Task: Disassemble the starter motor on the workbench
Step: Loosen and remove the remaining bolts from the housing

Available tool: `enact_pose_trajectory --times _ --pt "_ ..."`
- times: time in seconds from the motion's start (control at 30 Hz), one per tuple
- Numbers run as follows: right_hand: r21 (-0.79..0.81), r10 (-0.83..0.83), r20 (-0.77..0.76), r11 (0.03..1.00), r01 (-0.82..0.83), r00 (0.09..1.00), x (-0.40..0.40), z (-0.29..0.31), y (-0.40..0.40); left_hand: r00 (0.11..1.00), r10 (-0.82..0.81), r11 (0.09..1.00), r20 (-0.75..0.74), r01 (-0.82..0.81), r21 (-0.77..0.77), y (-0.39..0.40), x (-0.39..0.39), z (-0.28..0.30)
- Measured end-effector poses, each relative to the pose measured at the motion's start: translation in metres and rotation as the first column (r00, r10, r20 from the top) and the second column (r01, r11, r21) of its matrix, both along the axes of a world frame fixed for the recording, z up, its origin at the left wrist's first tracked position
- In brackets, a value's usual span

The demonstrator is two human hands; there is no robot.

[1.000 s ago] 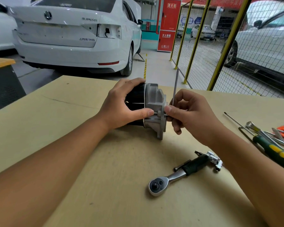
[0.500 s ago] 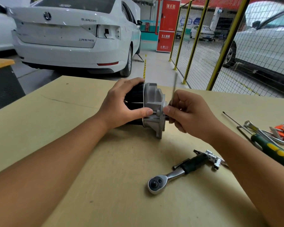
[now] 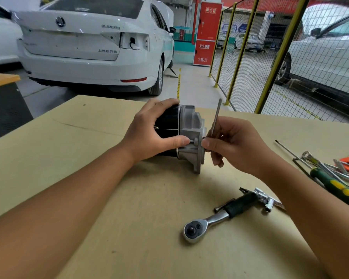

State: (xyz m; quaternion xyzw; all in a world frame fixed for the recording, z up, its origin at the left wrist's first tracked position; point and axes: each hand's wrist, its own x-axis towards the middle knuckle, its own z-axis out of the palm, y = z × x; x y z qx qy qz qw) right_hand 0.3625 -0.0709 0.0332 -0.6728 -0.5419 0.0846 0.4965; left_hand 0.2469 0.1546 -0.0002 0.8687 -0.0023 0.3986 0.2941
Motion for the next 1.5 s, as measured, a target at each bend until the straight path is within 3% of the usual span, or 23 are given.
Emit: enact_pose_trajectory --times 0.07,0.13,0.2,0.23,0.3,0.37,0.43,0.53,0.7,0.8,1.0,1.23,1.3,1.37,1.43,1.5 --pt "-0.042 0.015 0.275 0.999 -0.003 0.961 0.001 0.006 -0.002 1.000 -0.002 1.000 -0.001 0.002 0.008 0.001 0.000 0.000" --pt "-0.089 0.058 0.598 0.996 -0.006 0.799 0.000 0.014 -0.004 1.000 -0.017 1.000 -0.011 0.017 0.005 0.003 0.000 0.001" --pt "-0.122 0.086 0.748 0.993 0.009 0.658 -0.003 0.020 -0.002 1.000 -0.027 1.000 -0.007 0.027 0.004 0.003 0.000 0.001" --pt "-0.127 0.086 0.766 0.992 0.018 0.637 -0.004 0.021 -0.002 1.000 -0.027 1.000 -0.003 0.027 0.005 0.003 0.000 0.000" --pt "-0.108 0.052 0.702 0.994 0.034 0.711 -0.005 0.020 -0.004 1.000 -0.025 1.000 0.001 0.025 0.004 0.003 0.001 0.000" --pt "-0.105 0.020 0.461 0.994 0.032 0.887 -0.007 0.016 -0.006 1.000 -0.022 1.000 0.003 0.022 0.008 0.003 0.002 -0.001" --pt "-0.074 -0.023 0.205 0.997 0.039 0.979 -0.010 0.011 -0.005 1.000 -0.022 1.000 0.007 0.022 0.013 0.003 0.002 -0.001" --pt "-0.034 -0.064 -0.028 0.997 0.063 0.998 -0.010 0.010 -0.002 1.000 -0.022 1.000 0.008 0.022 0.017 0.003 0.002 -0.001" --pt "-0.026 -0.141 -0.149 0.990 0.139 0.979 -0.011 0.006 0.003 1.000 -0.018 1.000 0.009 0.018 0.008 0.002 0.002 0.000" --pt "-0.018 -0.159 -0.099 0.987 0.158 0.982 -0.012 0.004 0.006 1.000 -0.011 1.000 0.003 0.011 0.011 0.001 0.001 0.000" --pt "0.059 -0.292 0.233 0.956 0.286 0.928 -0.015 0.001 0.008 1.000 -0.008 1.000 -0.001 0.008 -0.001 -0.001 0.000 0.001" --pt "0.003 -0.114 0.380 0.993 0.122 0.918 -0.008 0.008 -0.002 1.000 -0.003 1.000 0.000 0.003 -0.002 -0.002 0.000 0.002" --pt "-0.020 -0.020 0.547 0.999 0.036 0.837 -0.007 0.013 -0.005 1.000 -0.003 1.000 -0.002 0.003 -0.002 -0.002 0.000 0.002" --pt "-0.073 0.057 0.731 0.997 -0.006 0.680 -0.008 0.018 -0.007 1.000 -0.004 1.000 -0.007 0.004 -0.003 -0.002 0.000 0.002" --pt "-0.103 0.094 0.786 0.994 -0.021 0.611 -0.008 0.021 -0.009 1.000 -0.008 1.000 -0.006 0.008 -0.003 -0.002 0.000 0.003" --pt "-0.086 0.063 0.688 0.996 -0.005 0.723 -0.007 0.020 -0.010 1.000 -0.008 1.000 -0.005 0.008 -0.003 -0.002 -0.001 0.003"
